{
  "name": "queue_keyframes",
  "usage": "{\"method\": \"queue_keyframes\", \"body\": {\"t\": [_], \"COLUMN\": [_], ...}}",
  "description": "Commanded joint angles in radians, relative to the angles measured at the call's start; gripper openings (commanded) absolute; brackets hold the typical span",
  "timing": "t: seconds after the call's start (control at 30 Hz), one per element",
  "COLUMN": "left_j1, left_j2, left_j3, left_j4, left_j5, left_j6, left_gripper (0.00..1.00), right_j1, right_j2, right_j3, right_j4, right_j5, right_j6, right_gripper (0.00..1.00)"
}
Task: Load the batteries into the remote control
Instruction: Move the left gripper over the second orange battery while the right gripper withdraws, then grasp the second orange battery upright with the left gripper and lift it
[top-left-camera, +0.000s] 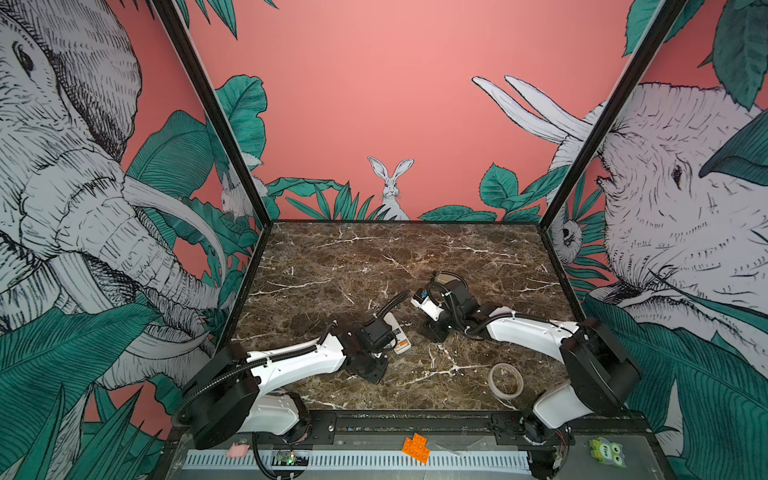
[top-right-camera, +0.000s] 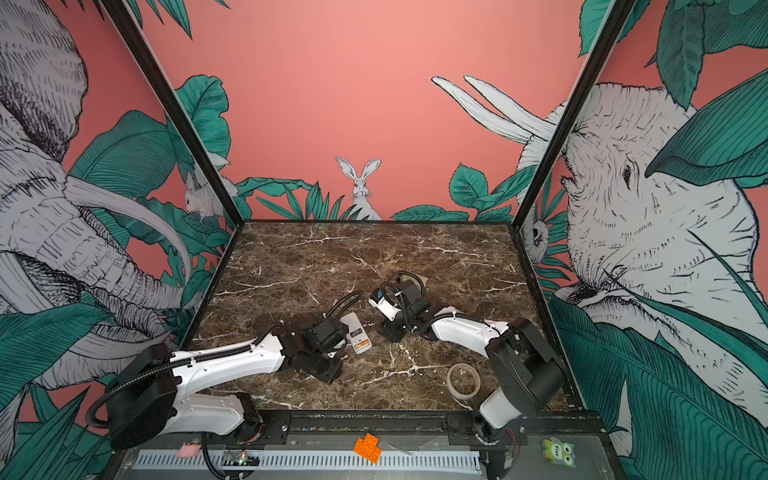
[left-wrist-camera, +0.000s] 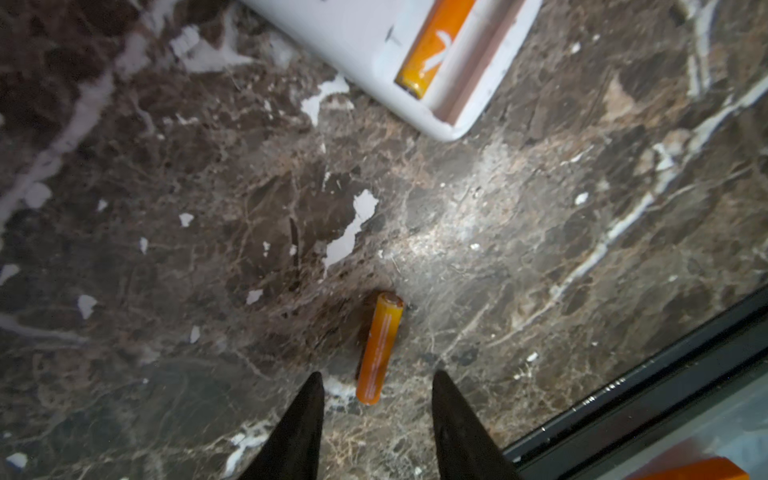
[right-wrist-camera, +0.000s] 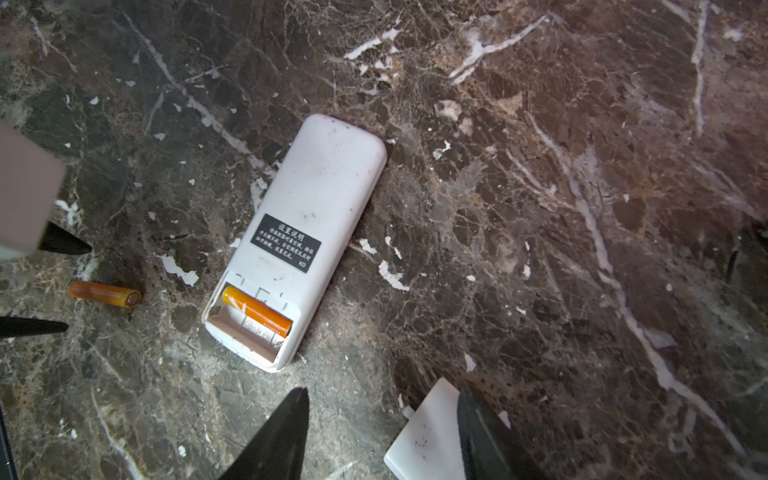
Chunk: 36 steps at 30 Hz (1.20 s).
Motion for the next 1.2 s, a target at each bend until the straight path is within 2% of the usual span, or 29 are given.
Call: {"method": "queue_keyframes", "body": {"t": [0.0, 0.57, 0.7, 0.87, 1.17], "left_j1": [-0.014, -0.063, -0.068, -0.068, -0.067], "left_j2": [0.029, 0.092, 0.082, 0.064, 0.028], "left_j3": [0.0, 0.021, 0.023, 0.029, 0.137], "left_j4": [-0.019, -0.04, -0.039, -0.048, -0.103], "left_j5": [-0.028, -0.061, -0.062, -0.066, -0.125], "left_j6": [-0.005, 0.02, 0.024, 0.025, 0.119], "left_gripper": [0.43, 0.22, 0.09, 0.0, 0.0], "right_j1": [-0.011, -0.049, -0.053, -0.057, -0.062], "right_j2": [-0.007, -0.011, -0.011, -0.013, -0.008], "right_j3": [-0.011, -0.032, -0.033, -0.037, -0.037], "right_j4": [0.034, 0.058, 0.059, 0.063, 0.063], "right_j5": [-0.01, -0.011, -0.013, -0.02, -0.02], "right_j6": [0.01, 0.028, 0.031, 0.03, 0.034], "right_gripper": [0.57, 0.57, 0.57, 0.58, 0.57]}}
